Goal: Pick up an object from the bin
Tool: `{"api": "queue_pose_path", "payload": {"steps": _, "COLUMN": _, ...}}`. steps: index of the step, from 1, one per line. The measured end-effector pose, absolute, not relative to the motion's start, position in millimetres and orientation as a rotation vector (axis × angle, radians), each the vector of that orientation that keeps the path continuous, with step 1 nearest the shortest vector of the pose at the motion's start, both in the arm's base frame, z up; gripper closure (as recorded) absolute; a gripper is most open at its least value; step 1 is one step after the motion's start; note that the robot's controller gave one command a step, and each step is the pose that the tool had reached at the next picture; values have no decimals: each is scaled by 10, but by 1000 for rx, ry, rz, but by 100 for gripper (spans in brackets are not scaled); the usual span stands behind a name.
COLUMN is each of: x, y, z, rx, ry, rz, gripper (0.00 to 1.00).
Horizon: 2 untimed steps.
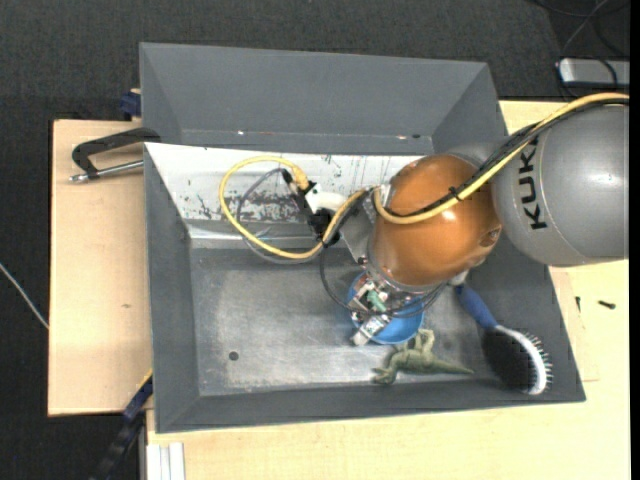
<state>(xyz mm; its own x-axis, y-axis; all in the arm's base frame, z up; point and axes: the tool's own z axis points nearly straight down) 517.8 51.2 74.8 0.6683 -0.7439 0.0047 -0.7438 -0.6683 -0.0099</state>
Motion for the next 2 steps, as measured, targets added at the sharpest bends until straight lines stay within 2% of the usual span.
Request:
{"api": "queue_pose_path", "payload": {"steps": 1, "x": 5198, "y": 529, "z": 809, "rx": -2861, "ry": 1281, "rz": -8, "gripper": 100}}
{"api": "queue_pose_path", "payload": {"steps": 2, "x": 5212, "y": 545, "z": 1161, "rx": -2859, "ry": 1286, "rz": -6, "gripper": 100}}
